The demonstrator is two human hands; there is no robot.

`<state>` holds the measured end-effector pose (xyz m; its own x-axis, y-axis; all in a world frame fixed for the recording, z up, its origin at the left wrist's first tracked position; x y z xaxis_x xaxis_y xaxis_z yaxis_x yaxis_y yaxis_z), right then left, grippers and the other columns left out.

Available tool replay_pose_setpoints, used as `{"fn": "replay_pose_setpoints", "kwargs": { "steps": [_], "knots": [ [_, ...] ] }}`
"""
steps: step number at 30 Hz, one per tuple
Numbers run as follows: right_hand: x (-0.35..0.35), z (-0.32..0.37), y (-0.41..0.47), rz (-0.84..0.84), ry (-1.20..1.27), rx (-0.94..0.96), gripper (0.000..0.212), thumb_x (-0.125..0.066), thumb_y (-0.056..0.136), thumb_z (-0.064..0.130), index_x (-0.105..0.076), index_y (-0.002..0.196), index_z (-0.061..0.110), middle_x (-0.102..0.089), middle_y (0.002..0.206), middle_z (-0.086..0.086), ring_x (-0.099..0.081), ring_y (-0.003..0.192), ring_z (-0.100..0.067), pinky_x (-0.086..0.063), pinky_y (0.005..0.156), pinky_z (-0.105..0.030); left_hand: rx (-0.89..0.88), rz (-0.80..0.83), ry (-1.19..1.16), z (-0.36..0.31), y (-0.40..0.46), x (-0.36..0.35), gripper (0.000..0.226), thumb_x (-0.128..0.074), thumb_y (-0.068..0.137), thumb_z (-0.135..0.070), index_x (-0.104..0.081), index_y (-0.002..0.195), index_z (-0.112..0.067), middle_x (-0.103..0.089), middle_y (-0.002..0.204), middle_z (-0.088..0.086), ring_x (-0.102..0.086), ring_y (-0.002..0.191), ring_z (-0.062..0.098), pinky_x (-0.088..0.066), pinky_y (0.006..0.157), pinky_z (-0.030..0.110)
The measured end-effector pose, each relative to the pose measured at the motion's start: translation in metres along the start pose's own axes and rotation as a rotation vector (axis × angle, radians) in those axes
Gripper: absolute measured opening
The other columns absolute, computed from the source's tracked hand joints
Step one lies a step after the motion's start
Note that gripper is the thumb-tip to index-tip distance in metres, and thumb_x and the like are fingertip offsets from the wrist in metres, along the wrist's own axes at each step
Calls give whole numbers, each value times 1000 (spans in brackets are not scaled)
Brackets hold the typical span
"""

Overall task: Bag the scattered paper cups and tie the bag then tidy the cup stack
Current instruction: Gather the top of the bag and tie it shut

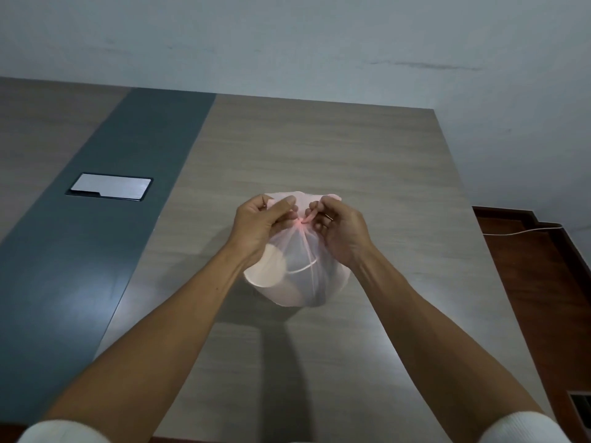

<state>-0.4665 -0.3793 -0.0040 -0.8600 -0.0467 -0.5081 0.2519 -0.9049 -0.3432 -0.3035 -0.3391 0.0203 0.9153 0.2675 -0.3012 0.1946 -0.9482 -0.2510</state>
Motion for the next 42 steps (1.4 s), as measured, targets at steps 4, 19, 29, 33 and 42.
{"fn": "replay_pose_setpoints", "kwargs": {
  "steps": [4, 19, 29, 33, 42],
  "knots": [
    [11, -4, 5, -27, -29, 53, 5, -65, 91, -2, -70, 94, -2, -66, 79, -15, -61, 69, -23, -51, 64, -26, 125, 142, -188, 21, -4, -15, 34, -72, 88, 4, -64, 121, 8, -74, 113, 21, -73, 105, 26, -59, 90, 29],
    [10, -25, -3, -79, -155, 42, 13, -73, 87, -3, -70, 99, -6, -69, 75, -15, -63, 57, -18, -55, 58, -28, 300, 153, -122, 61, -16, -20, 22, -62, 100, -10, -63, 121, -3, -66, 81, 7, -54, 48, 3, -53, 51, 15],
    [-1, -23, -10, 169, -389, 83, 31, -60, 90, -10, -56, 115, 8, -66, 79, -14, -55, 59, -16, -45, 57, -24, 377, 105, -139, 65, -16, -4, 20, -73, 90, -6, -62, 105, -14, -70, 72, 9, -51, 40, 2, -46, 39, 12],
    [-1, -19, -17, 271, -437, 76, 33, -70, 89, -2, -64, 121, 3, -70, 84, -15, -58, 67, -16, -45, 64, -25, 385, 57, -108, 69, -13, 4, 20, -76, 88, -7, -60, 89, -19, -64, 61, 3, -49, 38, 2, -42, 36, 13],
    [6, -13, -13, 116, -622, 183, 15, -63, 100, 17, -61, 99, 2, -59, 73, -15, -55, 60, -22, -43, 49, -24, 294, 192, 115, 59, -11, -5, 34, -75, 88, -3, -48, 74, -18, -67, 74, 17, -50, 43, 10, -42, 39, 18]
  ]
}}
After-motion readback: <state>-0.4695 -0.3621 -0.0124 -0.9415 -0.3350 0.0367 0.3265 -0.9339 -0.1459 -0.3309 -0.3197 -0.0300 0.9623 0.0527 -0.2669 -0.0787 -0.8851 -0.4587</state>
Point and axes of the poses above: each hand's wrist, its own y-axis towards the middle knuckle, its own x-axis out of the back of the hand, z = x × y, the point moved 9 cm from there along y, towards the middle knuckle
